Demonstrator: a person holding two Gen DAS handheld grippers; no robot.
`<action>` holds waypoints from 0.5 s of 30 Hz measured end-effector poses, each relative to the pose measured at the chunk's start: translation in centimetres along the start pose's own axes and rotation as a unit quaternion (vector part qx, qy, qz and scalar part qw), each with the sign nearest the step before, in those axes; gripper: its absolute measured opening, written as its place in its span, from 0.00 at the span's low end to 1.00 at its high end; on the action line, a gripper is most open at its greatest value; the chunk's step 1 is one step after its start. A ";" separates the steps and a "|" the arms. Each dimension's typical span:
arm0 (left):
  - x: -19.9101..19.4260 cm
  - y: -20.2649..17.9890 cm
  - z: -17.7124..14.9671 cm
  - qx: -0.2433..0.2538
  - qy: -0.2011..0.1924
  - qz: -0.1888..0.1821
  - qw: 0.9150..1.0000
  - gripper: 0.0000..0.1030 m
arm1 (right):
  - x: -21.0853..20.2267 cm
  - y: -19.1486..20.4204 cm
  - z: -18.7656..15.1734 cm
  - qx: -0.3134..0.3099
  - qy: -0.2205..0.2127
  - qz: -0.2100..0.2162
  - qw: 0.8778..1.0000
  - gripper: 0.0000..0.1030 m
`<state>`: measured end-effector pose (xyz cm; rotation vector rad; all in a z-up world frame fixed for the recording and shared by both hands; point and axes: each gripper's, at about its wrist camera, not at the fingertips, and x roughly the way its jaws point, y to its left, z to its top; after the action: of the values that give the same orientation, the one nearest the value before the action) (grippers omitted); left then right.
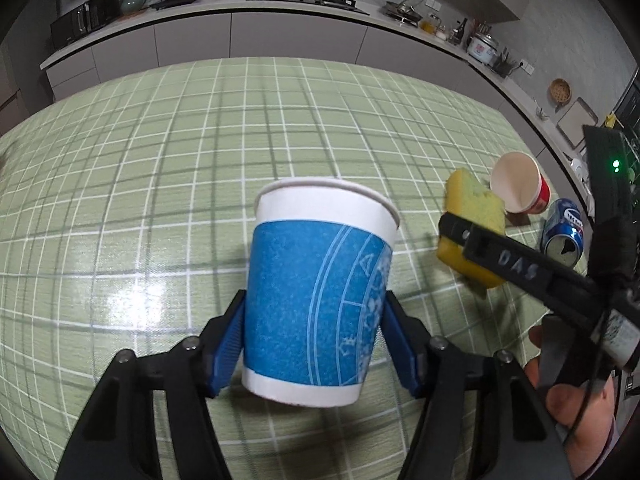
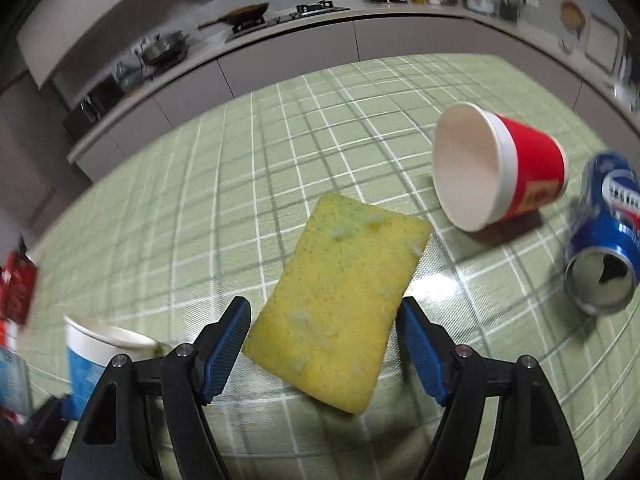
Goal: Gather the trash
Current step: 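Grasp the blue paper cup with the left tool while the right tool grasps the yellow sponge, then lift the blue cup and yellow sponge and carry both over the bin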
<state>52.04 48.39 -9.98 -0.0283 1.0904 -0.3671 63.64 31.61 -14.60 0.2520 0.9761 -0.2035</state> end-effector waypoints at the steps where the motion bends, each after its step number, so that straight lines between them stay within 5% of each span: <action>1: -0.1 0.0 -0.1 -0.001 0.000 0.000 1.000 0.63 | 0.1 0.2 0.0 -0.008 0.001 -0.005 1.000 0.75; 6: -0.4 0.4 -0.2 -0.007 0.002 -0.003 1.000 0.63 | -0.6 0.2 -0.8 -0.056 -0.001 0.004 0.998 0.62; 15: 0.1 -0.4 0.1 -0.004 0.007 0.004 1.000 0.63 | -3.3 -4.3 -4.2 -0.113 0.010 0.059 0.992 0.62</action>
<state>52.02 47.98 -9.93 -0.0283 1.1057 -0.3566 57.28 28.99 -14.61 0.1034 0.9924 0.0194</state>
